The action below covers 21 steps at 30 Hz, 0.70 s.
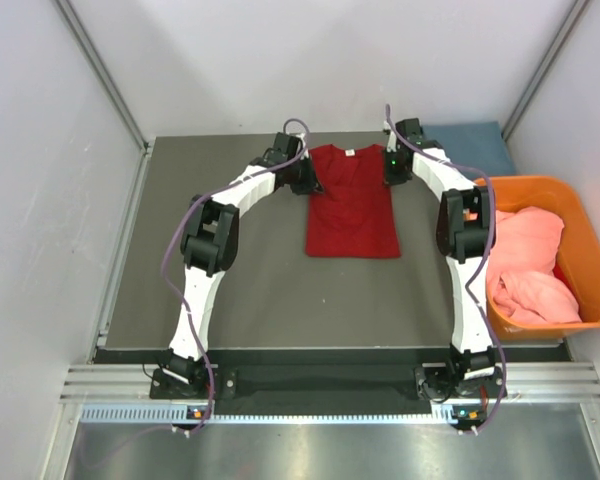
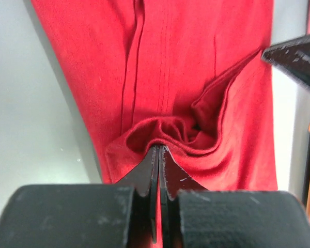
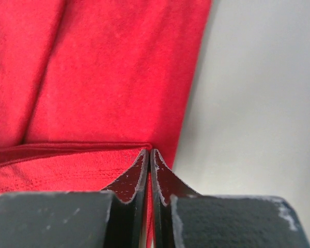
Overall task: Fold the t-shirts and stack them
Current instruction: Fold the tshirt
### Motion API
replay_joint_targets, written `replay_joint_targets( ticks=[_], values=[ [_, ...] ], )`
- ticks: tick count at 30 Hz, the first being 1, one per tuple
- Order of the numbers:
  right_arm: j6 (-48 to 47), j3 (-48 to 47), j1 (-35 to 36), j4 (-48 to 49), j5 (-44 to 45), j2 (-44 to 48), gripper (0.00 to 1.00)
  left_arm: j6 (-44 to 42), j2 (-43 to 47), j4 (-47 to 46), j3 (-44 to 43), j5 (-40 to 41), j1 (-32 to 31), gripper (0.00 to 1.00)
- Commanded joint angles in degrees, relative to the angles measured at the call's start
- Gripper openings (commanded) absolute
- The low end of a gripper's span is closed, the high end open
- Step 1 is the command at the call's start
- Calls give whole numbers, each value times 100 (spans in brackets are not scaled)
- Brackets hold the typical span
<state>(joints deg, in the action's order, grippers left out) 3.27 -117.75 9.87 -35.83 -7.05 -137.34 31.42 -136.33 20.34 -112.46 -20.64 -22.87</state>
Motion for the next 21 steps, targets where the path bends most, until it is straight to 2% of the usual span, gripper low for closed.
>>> replay_joint_targets(
  ticks=[1, 9, 13, 17, 21],
  values=[
    [69, 77, -187, 498, 213, 286, 0, -118, -42, -83, -495, 341, 20, 0],
    [113, 60, -257, 595, 107, 190, 0, -118, -227, 172, -654, 623, 64, 1],
    [139, 60, -249, 586, 90, 181, 0, -303, -8, 409, -619, 807, 125, 14],
    [174, 60, -249, 595, 55, 199, 0, -426, 309, 454, -443, 790, 283, 32],
    [192, 68, -249, 578, 46, 216, 0, -522, 554, 331, -224, 483, 459, 37]
  ],
)
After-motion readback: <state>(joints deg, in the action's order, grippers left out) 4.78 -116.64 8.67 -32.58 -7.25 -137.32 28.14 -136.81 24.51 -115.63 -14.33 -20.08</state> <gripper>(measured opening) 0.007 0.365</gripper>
